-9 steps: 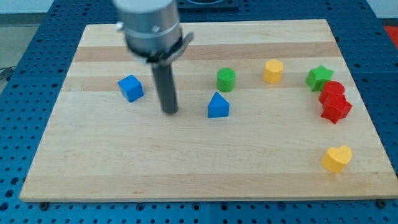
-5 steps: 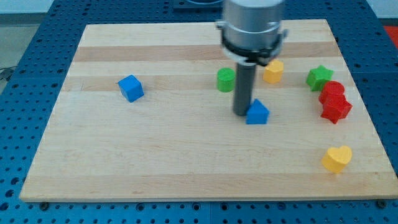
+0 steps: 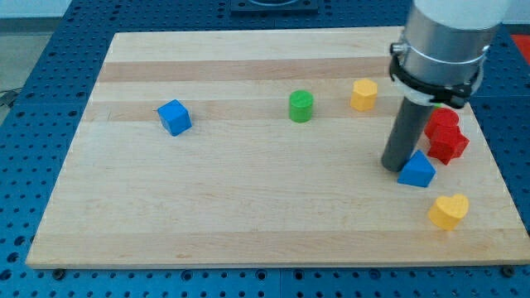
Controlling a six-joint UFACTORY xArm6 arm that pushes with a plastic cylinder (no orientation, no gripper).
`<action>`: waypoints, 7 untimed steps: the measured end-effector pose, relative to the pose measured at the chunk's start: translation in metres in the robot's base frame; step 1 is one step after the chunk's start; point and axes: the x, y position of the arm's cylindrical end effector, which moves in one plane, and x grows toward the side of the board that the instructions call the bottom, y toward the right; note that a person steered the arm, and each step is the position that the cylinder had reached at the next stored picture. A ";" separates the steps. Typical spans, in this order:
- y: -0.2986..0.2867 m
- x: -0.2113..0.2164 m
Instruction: Place the blue triangle towards the bottom of the red star
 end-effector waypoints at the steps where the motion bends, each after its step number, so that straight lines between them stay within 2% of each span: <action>1: 0.006 0.000; 2: 0.027 0.003; 5: 0.029 0.003; 6: -0.005 0.002; 7: -0.042 -0.019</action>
